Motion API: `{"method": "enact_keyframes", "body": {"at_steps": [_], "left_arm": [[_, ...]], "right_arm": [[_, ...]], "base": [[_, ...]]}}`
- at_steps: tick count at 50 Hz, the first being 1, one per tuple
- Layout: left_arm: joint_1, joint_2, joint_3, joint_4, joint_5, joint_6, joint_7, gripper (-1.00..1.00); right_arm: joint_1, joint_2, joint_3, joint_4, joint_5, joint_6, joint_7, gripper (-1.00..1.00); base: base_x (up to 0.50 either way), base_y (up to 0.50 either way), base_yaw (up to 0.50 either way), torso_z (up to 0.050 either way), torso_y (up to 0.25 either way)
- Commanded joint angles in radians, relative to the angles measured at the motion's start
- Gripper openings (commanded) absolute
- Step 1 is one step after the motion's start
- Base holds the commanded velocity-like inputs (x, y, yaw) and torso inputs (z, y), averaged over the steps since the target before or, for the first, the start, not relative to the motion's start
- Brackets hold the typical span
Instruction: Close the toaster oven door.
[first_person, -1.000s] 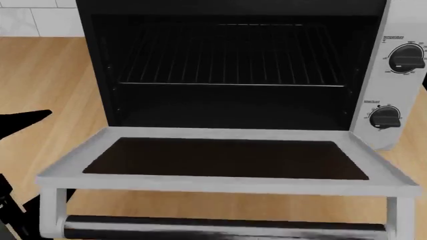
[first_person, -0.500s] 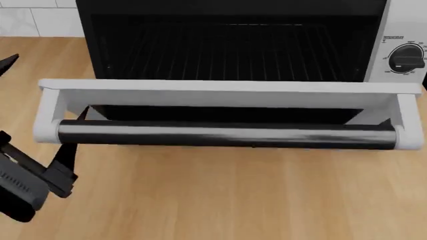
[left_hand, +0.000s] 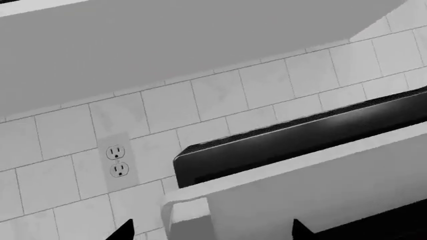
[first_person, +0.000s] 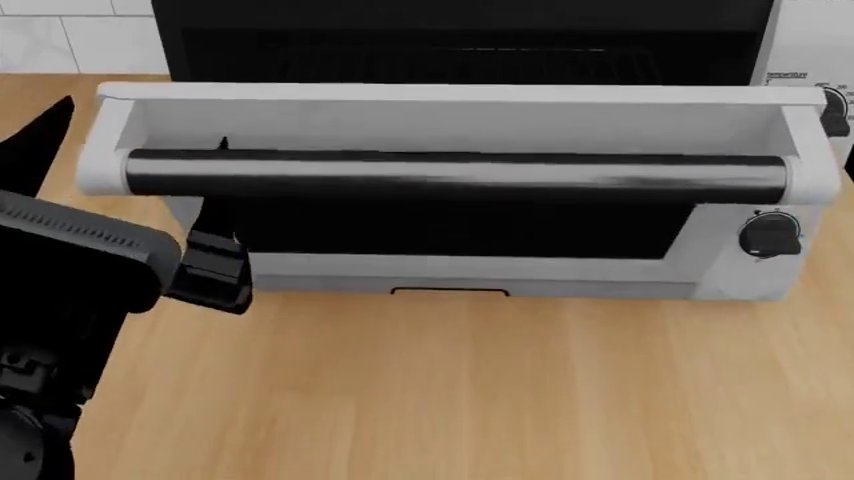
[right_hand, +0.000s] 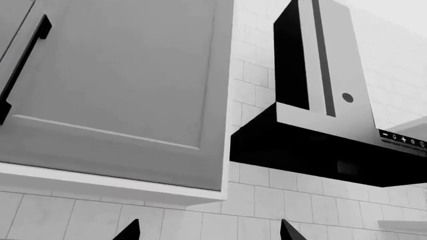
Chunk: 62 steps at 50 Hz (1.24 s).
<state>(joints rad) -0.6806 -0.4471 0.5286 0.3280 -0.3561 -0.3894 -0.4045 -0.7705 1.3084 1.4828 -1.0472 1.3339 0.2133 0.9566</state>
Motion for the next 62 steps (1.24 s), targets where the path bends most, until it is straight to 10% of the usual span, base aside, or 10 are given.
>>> {"method": "enact_keyframes", "body": {"at_steps": [1,46,62], "left_arm": [[-0.028,0.12,-0.017,-0.051,0.04,0.009,-0.107,1.0],[-0.356,0.299,0.177,-0.888,0.323,0.167,-0.145,1.0],[-0.185,0.145,0.17,-0.452,0.307,0.037,-0.159,1.0]], "right_arm": [[-0.009,-0.01,0.025,0.0,0.012,0.005,-0.01,1.0],[-0.011,-0.1,0.027,0.0,-0.006,-0.011,-0.068,1.0],[-0.013,-0.115,0.004,0.0,-0.02,-0.027,-0.076,1.0]], "base": [[0.0,0.0,0.0,0.0,0.0],[0.01,0.0,0.0,0.001,0.0],[0.02,0.0,-0.01,0.002,0.0]]}}
